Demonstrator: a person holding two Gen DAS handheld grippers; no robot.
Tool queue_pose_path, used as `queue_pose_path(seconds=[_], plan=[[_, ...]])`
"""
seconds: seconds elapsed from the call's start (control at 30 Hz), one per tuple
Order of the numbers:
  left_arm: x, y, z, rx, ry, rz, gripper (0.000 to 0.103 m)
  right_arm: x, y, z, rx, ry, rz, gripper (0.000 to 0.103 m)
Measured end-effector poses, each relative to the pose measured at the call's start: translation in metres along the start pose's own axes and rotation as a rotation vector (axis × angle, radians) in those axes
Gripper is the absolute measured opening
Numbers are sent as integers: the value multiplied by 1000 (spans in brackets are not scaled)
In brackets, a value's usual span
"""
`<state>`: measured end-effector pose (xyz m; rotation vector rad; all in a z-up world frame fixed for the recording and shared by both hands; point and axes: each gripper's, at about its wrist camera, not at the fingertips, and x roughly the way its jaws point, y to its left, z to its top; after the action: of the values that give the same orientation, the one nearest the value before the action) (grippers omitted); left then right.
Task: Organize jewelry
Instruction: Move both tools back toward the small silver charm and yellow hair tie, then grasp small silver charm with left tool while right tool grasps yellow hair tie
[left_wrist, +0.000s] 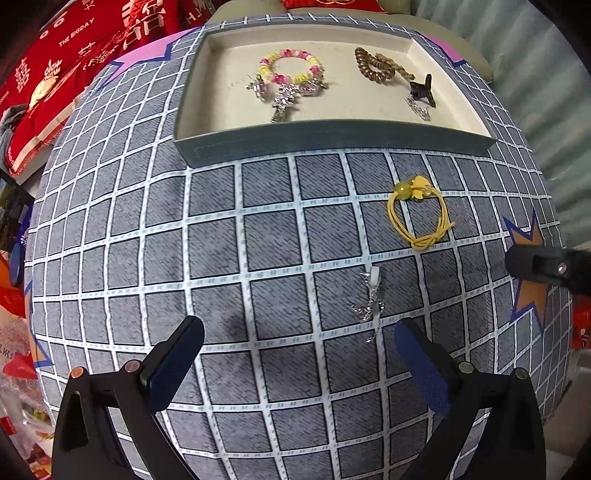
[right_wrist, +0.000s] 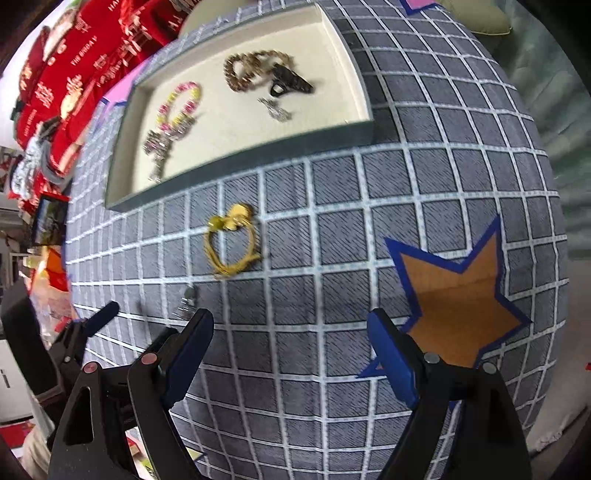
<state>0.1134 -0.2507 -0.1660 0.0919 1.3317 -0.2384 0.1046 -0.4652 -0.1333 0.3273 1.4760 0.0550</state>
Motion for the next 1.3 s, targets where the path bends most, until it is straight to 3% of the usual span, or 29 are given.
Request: queue_pose_path(seconds=[0.27,0.63,0.87,1.1,1.3], plan=[[7,-8,4,3,4,1,103,7,-4,2,-19,23,-20,87],[16,-9,5,-12,-5,11,103,23,20,23,-101,0,-56,87],[26,-17,5,-7,-12,16,103,37,42,39,-169,-17,-88,73],[37,-30,13,4,-22,36,90,51,71,55,-237,-37,-123,60],[34,-36,16,15,-39,32,73,62,101,55,-343,-61,-222,49]])
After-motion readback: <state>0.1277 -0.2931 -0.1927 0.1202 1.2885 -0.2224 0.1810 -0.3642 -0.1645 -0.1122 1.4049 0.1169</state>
